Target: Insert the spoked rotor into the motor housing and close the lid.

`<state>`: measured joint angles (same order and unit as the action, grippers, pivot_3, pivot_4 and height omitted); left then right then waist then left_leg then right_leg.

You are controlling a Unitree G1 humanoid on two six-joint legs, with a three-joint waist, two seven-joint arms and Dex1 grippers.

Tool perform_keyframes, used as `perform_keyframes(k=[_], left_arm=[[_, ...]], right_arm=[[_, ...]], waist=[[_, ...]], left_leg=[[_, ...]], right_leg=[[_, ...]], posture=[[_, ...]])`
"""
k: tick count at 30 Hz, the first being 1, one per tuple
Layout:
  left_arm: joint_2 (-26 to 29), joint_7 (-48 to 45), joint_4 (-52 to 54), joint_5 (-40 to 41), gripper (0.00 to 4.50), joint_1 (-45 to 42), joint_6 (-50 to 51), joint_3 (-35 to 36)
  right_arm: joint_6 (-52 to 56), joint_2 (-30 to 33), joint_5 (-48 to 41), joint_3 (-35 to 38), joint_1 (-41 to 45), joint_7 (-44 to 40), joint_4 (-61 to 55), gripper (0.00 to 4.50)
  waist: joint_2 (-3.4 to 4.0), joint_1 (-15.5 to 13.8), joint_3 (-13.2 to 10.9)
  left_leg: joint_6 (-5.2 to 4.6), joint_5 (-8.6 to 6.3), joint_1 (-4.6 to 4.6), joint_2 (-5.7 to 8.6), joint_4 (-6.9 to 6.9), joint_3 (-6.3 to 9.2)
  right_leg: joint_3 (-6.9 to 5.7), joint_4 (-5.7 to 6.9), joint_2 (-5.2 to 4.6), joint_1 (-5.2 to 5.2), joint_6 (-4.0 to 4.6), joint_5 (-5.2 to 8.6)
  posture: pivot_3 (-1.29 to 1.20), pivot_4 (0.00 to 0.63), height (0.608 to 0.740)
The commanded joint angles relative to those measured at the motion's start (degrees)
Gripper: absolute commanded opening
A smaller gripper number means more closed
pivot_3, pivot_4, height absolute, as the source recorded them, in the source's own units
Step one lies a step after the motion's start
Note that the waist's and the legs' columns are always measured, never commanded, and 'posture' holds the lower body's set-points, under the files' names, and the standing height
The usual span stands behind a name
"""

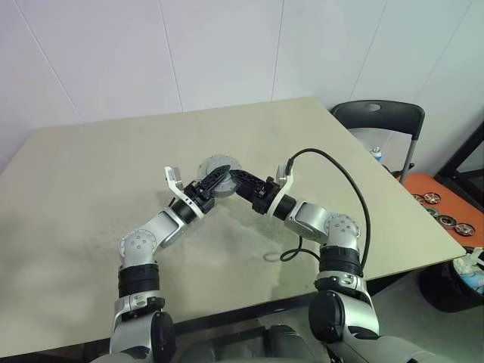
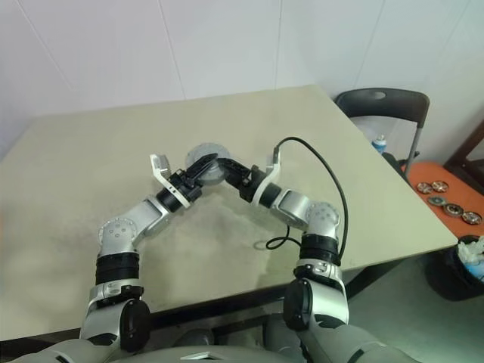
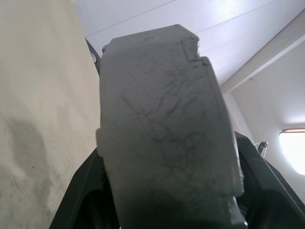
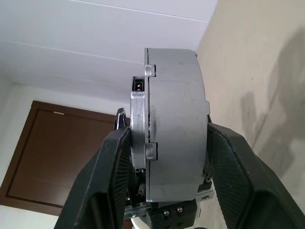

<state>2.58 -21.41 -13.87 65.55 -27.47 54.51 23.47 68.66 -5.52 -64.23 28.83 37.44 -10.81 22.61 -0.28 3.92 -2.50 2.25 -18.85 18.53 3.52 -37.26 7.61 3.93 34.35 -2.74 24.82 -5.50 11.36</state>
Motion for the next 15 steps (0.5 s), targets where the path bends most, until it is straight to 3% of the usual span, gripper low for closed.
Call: perform_keyframes(k=[1, 5, 15], left_arm=[[0.9, -1.1, 1.1, -0.6, 2.33, -0.9, -1.5, -0.1], [1.1, -1.6, 0.5, -1.1, 2.33, -1.0, -1.8, 0.1], [1.5, -3.0, -0.9, -2.5, 2.33, -1.9, -3.4, 0.2]], right_arm=[[-1.5, 0.4, 0.7, -1.7, 0.5, 0.2, -2.2, 2.81], [-0.6, 0.6, -0.2, -1.9, 0.7, 0.7, -1.6, 4.06], [-1.5, 1.3, 0.2, -1.3, 0.9, 1.7, -0.2, 4.06]], waist=[[0.0, 0.0, 0.0], [0.0, 0.0, 0.0], [0.0, 0.0, 0.0]], left_leg=[[0.0, 0.0, 0.0, 0.0, 0.0, 0.0], [0.0, 0.0, -0.01, 0.0, 0.0, 0.0], [0.0, 0.0, -0.01, 0.0, 0.0, 0.0]], right_leg=[[0.0, 0.0, 0.0, 0.0, 0.0, 0.0], [0.0, 0.0, 0.0, 0.0, 0.01, 0.0], [0.0, 0.0, 0.0, 0.0, 0.01, -0.01]], posture=[[0.0, 0.0, 0.74], [0.0, 0.0, 0.74], [0.0, 0.0, 0.74]])
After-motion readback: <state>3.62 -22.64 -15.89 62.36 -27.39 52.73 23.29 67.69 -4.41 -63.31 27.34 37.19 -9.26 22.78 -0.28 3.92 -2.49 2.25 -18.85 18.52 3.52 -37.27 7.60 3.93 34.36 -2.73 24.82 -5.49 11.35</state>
